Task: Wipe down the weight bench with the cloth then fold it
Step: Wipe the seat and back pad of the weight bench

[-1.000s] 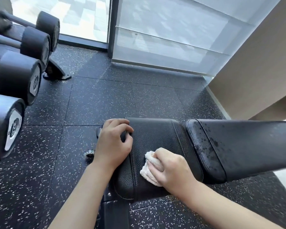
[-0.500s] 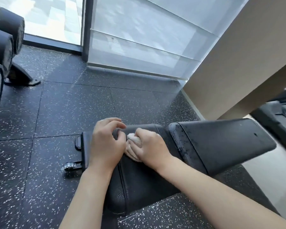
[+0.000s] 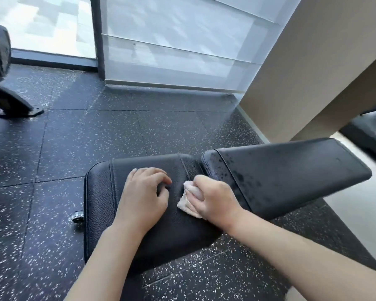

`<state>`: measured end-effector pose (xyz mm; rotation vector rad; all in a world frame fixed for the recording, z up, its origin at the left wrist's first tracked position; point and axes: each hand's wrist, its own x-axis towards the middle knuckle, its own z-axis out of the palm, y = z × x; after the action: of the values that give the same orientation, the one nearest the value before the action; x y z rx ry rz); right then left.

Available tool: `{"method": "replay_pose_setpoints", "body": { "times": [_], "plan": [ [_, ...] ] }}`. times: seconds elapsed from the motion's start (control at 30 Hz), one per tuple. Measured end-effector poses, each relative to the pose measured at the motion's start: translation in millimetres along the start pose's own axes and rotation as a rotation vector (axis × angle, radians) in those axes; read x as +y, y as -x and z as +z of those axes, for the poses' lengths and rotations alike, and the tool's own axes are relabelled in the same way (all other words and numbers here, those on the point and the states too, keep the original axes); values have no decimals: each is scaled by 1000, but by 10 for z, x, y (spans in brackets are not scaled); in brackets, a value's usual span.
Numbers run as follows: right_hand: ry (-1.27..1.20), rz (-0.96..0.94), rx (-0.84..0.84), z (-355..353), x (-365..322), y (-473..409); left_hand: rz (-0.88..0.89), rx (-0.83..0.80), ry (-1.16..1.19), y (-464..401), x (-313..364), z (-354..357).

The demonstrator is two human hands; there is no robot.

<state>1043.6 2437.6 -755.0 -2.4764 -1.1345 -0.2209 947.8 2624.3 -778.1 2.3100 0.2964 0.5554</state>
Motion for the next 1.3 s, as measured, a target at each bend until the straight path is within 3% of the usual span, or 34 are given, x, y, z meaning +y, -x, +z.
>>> {"method": "replay_pose_setpoints", "body": {
  "times": [0.1, 0.2, 0.3, 0.47, 0.63, 0.73, 0.97, 1.3],
  "plan": [
    [58, 115, 14, 161, 148, -630, -30, 11, -33, 95, 105, -1],
    [82, 193, -79, 211, 203, -1162, -49, 26, -103, 233, 267, 102],
    [66, 148, -166, 122, 253, -1250, -43, 19, -162, 368, 524, 320],
    [-30, -70, -58, -396, 527, -173, -107, 58, -216, 343, 864, 674],
    [-64, -161, 1, -603, 992, 739, -38, 87, -321, 302, 1058, 925],
    [-26, -160, 3, -421, 1112, 384, -41, 99, -357, 290, 1064, 954],
    [-36, 32, -103, -172, 1281, -1126, -34, 60, -431, 271, 1103, 950],
    [-36, 19, -104, -167, 1239, -1080, -25, 61, -506, 291, 1078, 989]
  ]
}}
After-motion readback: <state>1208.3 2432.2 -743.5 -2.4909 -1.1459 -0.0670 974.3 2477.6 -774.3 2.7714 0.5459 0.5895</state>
